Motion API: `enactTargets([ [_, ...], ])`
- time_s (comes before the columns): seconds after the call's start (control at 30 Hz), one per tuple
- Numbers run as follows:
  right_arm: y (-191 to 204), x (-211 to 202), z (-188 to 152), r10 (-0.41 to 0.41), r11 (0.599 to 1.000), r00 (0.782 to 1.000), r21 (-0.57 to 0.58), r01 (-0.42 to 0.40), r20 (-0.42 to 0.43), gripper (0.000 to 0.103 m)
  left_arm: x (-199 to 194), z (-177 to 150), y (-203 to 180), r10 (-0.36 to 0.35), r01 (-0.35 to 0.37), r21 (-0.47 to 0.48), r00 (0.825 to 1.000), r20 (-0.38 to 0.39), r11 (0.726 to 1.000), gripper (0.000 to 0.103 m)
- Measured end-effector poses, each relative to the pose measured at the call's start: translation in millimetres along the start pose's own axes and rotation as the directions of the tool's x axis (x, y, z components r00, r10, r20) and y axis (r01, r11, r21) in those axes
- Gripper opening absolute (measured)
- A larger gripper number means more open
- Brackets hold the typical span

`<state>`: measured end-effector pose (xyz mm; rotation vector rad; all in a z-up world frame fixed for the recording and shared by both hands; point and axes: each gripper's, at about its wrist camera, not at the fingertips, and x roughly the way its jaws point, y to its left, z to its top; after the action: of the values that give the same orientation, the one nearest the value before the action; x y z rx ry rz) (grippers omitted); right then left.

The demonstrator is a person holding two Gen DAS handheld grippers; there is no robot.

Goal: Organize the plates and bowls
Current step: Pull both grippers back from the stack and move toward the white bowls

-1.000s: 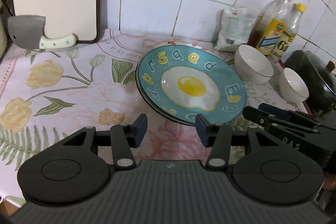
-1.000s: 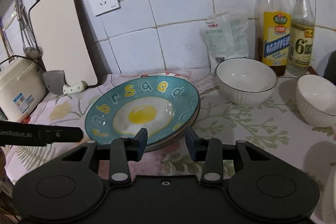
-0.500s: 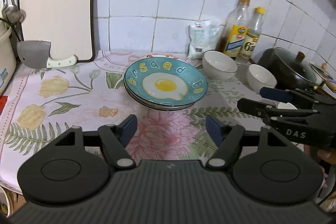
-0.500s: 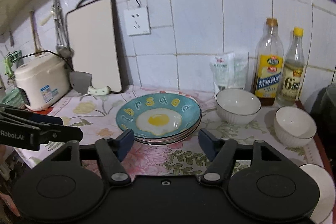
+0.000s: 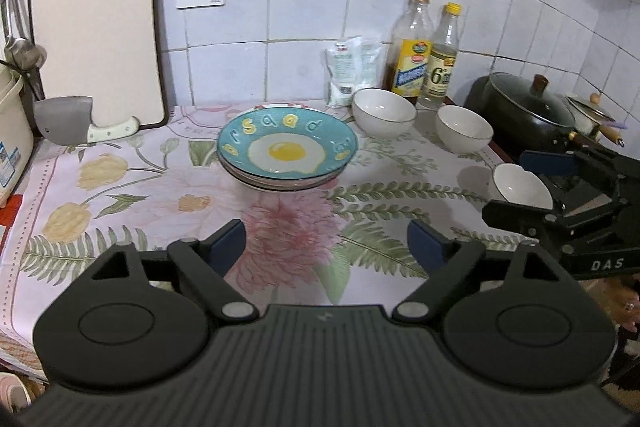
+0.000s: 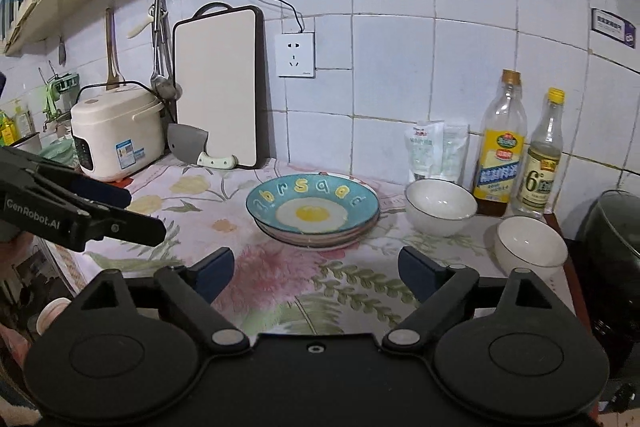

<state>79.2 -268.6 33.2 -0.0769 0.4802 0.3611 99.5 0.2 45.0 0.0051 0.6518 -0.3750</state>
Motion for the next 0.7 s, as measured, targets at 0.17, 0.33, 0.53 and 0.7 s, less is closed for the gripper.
enactTargets([
  [0.17,-12,-19,-18,-0.03,0.999,1.0,-0.014,0.03,0.006,0.094,6,-7,-23,-0.016,0.017,0.038,1.0,-0.02,0.999,0.093],
  [0.33,-26,-34,-36,-0.057,0.998,0.998,-0.018,0.057,-0.003,0.094,15,-11,-42,-0.028,0.03,0.068,0.999,-0.032,0.997,0.093],
  [0.53,-50,-42,-60,-0.081,0.997,0.997,0.006,0.081,-0.015,0.094,39,-17,-65,-0.057,0.061,0.065,0.996,-0.063,0.996,0.094],
  [0.7,-72,-37,-76,-0.112,0.993,0.993,0.042,0.113,-0.035,0.094,58,-18,-85,-0.127,0.134,0.08,0.988,-0.087,0.988,0.094],
])
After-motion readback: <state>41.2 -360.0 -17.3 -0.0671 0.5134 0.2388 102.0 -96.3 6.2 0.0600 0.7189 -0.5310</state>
